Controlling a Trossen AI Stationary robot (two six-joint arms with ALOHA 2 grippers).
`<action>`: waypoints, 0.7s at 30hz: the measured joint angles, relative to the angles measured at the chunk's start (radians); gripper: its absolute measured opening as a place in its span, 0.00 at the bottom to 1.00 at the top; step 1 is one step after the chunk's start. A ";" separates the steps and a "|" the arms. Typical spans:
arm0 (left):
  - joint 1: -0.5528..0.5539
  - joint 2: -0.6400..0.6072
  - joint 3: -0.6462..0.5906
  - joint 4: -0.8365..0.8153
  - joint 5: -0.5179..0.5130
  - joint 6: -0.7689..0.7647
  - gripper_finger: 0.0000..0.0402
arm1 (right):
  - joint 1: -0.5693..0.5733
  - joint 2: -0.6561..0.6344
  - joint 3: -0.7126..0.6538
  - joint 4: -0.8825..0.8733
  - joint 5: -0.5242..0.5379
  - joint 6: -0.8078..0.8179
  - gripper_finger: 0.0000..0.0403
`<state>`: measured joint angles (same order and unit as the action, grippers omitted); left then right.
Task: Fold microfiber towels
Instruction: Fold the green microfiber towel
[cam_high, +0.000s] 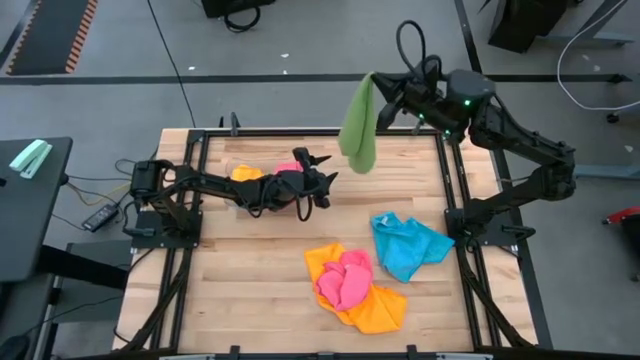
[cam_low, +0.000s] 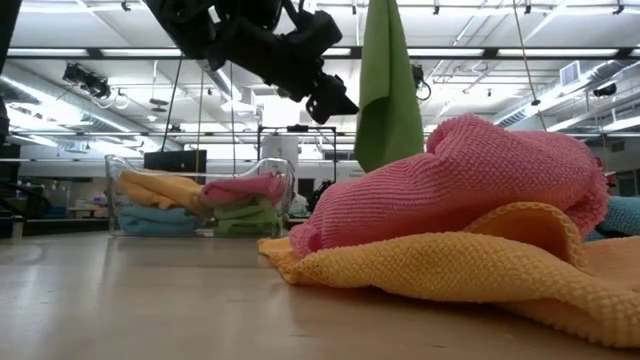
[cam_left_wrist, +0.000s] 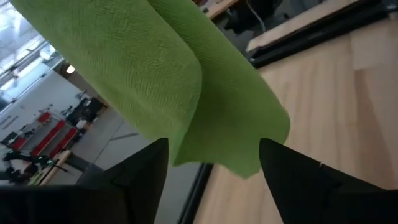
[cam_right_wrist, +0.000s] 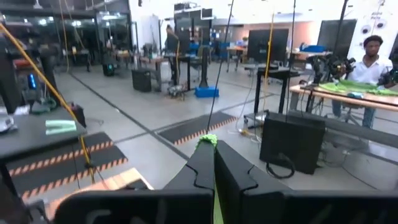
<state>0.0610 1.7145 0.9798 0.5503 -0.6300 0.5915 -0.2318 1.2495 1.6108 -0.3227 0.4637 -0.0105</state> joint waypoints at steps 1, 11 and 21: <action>0.003 0.000 0.000 0.013 -0.008 0.004 0.65 | 0.005 0.000 0.000 0.007 0.000 0.000 0.01; 0.039 0.000 0.000 0.090 -0.023 0.034 0.66 | 0.085 0.000 0.000 0.123 0.000 -0.032 0.01; 0.021 0.000 -0.001 0.243 -0.119 0.158 0.58 | 0.105 0.000 0.000 0.084 0.030 -0.037 0.01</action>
<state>0.0822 1.7149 0.9791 0.7934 -0.7486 0.7491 -0.1272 1.2499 1.6104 -0.2387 0.4939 -0.0480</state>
